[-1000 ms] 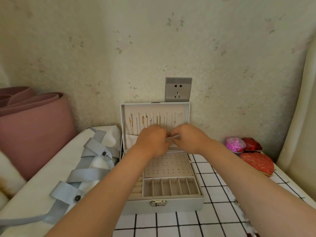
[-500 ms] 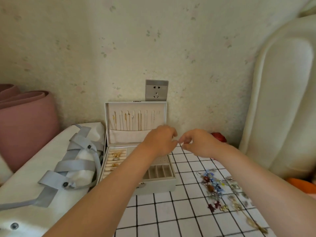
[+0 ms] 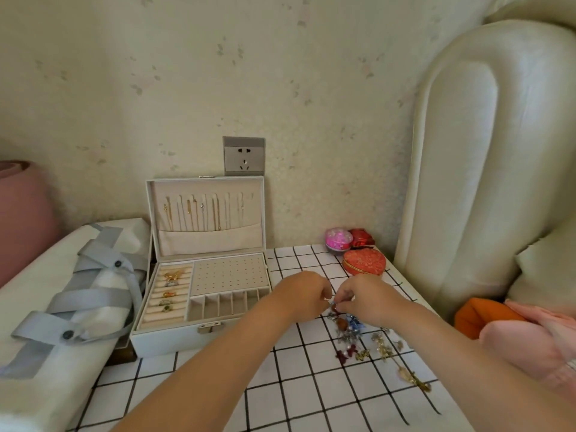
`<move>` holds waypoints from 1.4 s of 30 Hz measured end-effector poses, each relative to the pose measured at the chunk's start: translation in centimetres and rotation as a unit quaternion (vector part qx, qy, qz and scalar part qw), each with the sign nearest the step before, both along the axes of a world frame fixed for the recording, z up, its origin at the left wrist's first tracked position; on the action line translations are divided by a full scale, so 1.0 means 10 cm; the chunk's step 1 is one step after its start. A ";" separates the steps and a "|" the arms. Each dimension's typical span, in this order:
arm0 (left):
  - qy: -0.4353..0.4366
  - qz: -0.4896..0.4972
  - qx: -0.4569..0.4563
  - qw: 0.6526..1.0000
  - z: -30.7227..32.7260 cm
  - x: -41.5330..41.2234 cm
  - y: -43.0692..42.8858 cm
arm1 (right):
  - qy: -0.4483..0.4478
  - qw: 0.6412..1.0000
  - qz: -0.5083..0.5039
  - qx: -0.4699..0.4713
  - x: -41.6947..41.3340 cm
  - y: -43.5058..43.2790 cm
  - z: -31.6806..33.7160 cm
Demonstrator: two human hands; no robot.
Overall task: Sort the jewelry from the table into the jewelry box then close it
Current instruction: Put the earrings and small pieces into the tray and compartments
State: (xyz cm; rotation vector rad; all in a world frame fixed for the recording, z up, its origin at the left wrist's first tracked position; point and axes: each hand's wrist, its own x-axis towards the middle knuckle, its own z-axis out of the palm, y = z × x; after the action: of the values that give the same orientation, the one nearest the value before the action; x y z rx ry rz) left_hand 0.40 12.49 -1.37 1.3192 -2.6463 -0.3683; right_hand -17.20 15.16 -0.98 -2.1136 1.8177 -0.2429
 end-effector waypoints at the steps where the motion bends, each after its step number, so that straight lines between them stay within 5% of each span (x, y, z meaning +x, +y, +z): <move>1: 0.000 0.002 -0.001 1.000 -0.03 -0.02 -0.01 | 0.007 1.000 0.001 -0.005 0.00 -0.01 -0.02; 9: 0.003 0.013 -0.005 1.000 -0.18 -0.10 -0.06 | 0.044 0.999 0.000 -0.019 0.05 -0.09 -0.08; 20: 0.229 0.042 0.087 0.969 -0.09 -0.09 -0.12 | -0.234 0.970 -0.063 0.019 -0.02 -0.08 0.10; 23: 0.195 0.046 0.071 0.977 -0.07 -0.06 -0.12 | -0.242 0.967 -0.069 0.025 -0.03 -0.07 0.08; 28: 0.091 0.057 0.011 0.994 -0.04 -0.02 -0.12 | -0.080 0.996 0.011 0.037 -0.04 -0.04 0.01; 34: 0.079 0.069 0.005 0.995 -0.03 -0.01 -0.08 | 0.039 0.997 0.040 0.054 0.06 0.02 0.03; 37: 0.067 0.069 0.002 0.995 -0.02 0.01 -0.06 | 0.026 0.997 0.034 0.060 0.08 0.03 0.02; 42: 0.093 0.073 0.001 0.993 0.05 0.10 0.02 | -0.140 0.988 0.002 0.068 0.12 0.01 0.14</move>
State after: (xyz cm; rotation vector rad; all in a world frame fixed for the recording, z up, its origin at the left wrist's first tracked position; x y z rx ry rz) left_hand 1.42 12.69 -0.87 1.3955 -2.3819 -0.4495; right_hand -16.04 15.27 0.43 -1.8843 1.6195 -0.3822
